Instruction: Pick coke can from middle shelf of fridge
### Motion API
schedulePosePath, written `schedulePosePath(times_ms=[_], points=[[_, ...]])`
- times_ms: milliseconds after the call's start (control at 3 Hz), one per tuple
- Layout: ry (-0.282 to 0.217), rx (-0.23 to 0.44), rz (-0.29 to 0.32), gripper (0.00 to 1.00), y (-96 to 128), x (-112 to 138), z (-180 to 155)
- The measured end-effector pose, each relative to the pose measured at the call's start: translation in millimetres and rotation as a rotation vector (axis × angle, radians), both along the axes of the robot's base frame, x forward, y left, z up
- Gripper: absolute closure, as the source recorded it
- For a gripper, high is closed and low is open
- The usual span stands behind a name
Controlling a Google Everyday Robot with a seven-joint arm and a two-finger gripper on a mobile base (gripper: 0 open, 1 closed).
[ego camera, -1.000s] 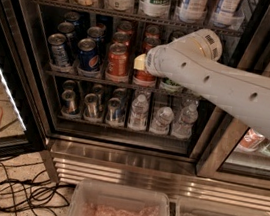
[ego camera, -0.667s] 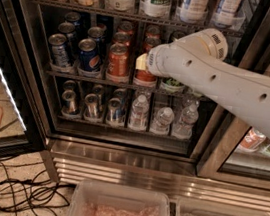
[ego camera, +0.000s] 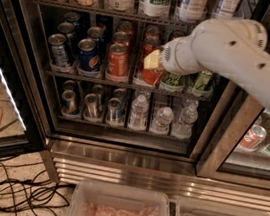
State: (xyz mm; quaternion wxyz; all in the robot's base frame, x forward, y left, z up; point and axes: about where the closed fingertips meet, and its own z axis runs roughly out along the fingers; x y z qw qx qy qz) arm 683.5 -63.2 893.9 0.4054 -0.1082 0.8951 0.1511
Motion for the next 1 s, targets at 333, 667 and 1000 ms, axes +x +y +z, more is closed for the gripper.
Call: schedulePosePath(times_ms=[333,667,1000], points=[[0.083,0.048,0.088,1.00,-8,-30,23],[0.181,0.104,0.194,1.00,-5,-59,34],[0.224,0.102,0.217,1.00,-1,-69,30]])
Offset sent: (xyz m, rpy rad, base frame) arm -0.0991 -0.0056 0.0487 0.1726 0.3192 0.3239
